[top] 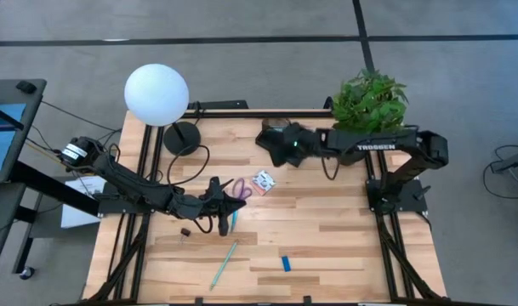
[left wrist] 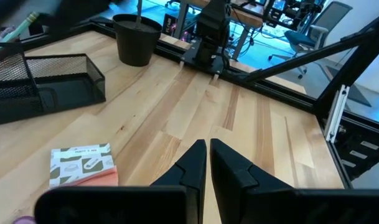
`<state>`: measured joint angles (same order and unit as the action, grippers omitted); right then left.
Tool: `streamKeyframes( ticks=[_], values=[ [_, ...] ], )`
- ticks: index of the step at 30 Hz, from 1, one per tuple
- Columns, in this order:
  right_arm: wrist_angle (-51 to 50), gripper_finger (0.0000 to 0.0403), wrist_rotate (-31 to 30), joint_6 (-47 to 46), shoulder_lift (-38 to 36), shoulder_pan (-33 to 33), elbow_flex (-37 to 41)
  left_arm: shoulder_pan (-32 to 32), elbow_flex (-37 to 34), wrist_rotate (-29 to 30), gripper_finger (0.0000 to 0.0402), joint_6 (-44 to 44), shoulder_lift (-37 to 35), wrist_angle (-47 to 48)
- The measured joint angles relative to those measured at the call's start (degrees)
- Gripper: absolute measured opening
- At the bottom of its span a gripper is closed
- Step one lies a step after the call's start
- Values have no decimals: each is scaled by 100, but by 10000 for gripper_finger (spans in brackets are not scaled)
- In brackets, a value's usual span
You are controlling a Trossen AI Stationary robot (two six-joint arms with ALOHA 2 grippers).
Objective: Pick and place office supplies into organizer
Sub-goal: Move the black desk organizer to the center of the table
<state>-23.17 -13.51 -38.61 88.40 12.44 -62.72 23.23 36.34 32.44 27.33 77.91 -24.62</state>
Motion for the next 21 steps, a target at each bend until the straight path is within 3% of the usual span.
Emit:
streamKeyframes(
  ticks=[3, 5, 13, 21],
  values=[
    [-740, 15, -976, -85, 0, -177, 0, -1, 0, 95, 16, 2, 0, -4],
    [-935, 5, -1213, -171, 0, -191, 0, -1, 0, 164, 16, 45, 0, -10],
    [-1535, 2, -906, -636, 391, -30, 41, -1, 0, 202, 16, 190, 0, -54],
    [-1371, 1, -692, -441, 1224, 278, 9, 1, 2, 206, 16, 188, 0, 11]
  ],
)
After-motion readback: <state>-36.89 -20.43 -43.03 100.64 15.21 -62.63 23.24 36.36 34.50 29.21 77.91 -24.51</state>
